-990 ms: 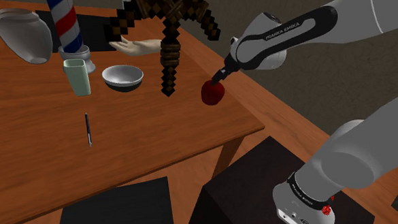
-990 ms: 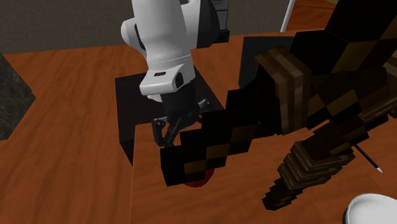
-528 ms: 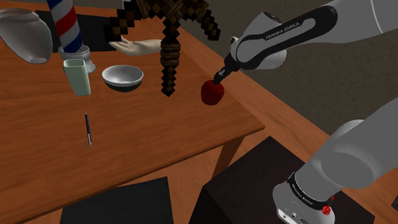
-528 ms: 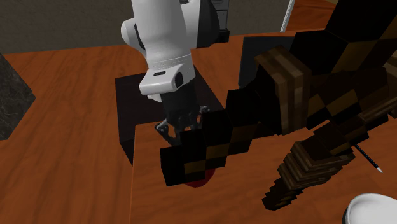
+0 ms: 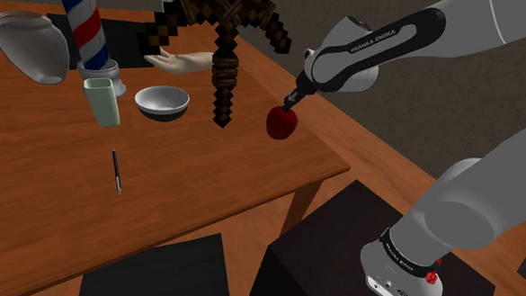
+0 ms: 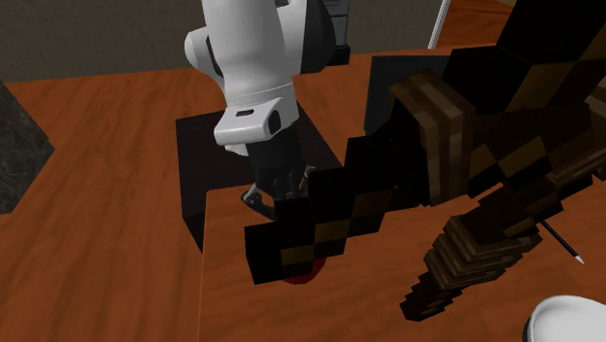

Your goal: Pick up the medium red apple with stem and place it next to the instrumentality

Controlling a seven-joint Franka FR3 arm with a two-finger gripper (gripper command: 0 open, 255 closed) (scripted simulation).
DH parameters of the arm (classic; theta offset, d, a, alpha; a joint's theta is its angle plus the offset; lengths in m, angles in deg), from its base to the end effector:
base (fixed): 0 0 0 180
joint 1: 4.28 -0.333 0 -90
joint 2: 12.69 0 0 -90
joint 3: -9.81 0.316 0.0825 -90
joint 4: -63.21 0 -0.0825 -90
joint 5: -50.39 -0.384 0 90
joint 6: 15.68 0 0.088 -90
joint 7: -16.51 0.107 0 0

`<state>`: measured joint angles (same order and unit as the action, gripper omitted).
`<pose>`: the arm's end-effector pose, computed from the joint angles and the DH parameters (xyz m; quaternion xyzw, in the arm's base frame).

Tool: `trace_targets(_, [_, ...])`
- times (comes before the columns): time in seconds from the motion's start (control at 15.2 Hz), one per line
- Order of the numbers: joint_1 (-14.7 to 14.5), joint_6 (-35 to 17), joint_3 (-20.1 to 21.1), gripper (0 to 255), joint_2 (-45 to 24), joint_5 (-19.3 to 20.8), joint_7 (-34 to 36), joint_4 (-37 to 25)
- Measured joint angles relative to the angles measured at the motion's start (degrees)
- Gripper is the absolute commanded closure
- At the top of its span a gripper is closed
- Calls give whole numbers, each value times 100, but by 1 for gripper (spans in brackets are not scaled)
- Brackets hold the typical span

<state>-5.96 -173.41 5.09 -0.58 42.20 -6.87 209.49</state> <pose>0.4695 -0.0308 0.3872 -0.9714 -0.1133 -0.2085 0.0010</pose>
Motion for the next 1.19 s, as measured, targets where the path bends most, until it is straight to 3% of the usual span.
trace_targets(1.19, [151, 1451, 107, 255, 749, 316, 317, -696])
